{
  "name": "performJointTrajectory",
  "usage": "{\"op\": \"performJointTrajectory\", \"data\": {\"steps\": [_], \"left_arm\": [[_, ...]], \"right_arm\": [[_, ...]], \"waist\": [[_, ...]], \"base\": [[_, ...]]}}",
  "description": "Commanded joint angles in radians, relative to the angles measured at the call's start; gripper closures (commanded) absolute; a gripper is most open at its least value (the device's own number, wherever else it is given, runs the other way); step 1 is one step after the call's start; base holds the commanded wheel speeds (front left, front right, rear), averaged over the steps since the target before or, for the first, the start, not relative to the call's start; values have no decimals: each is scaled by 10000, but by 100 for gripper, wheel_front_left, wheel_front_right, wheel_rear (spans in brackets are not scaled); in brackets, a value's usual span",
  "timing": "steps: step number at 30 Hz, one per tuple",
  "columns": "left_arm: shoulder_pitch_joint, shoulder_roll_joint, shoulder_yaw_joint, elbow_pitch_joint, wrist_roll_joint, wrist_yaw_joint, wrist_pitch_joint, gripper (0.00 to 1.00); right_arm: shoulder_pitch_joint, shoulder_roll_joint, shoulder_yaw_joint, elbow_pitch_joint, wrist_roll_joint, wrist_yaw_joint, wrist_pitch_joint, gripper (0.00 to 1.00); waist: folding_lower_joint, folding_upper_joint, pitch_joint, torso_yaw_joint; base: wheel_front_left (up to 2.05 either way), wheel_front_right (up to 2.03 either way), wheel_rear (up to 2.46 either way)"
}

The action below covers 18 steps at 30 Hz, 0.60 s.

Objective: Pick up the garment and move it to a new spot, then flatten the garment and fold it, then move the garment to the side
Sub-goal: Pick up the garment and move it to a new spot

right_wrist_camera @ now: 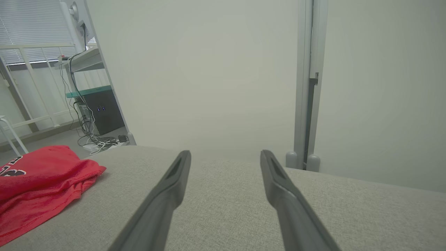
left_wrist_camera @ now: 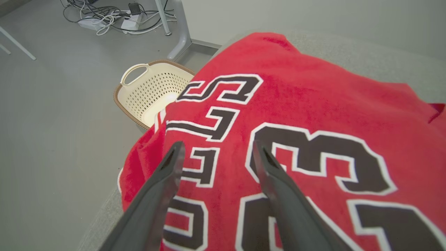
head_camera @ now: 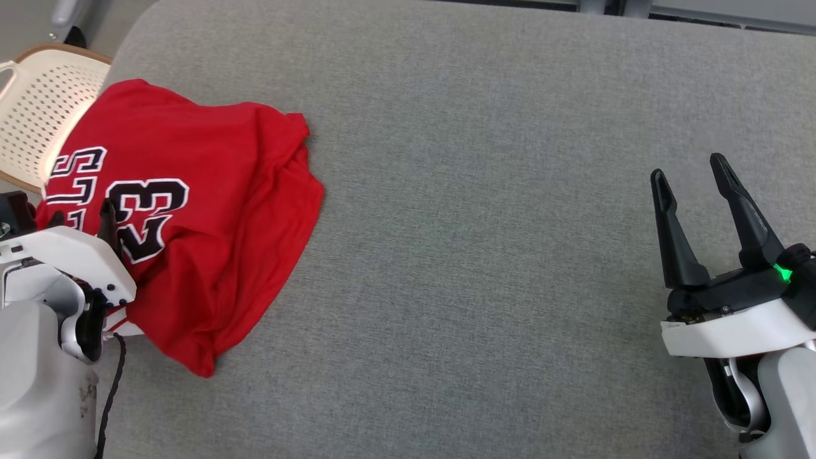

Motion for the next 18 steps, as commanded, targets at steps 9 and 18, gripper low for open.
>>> {"op": "performJointTrajectory", "data": {"steps": [9,18], "left_arm": [[-1059,664,-388,1458,308,68,943,24],[-1486,822,-420,1596,369,266,-430,100]], "right_arm": [[204,-176,30,-287,83,1,87,0],[287,-108,79,-49,29,1,7,0]], "waist": [[0,0,745,-543],[0,0,500,-374]], "base": [[0,0,0],[0,0,0]]}}
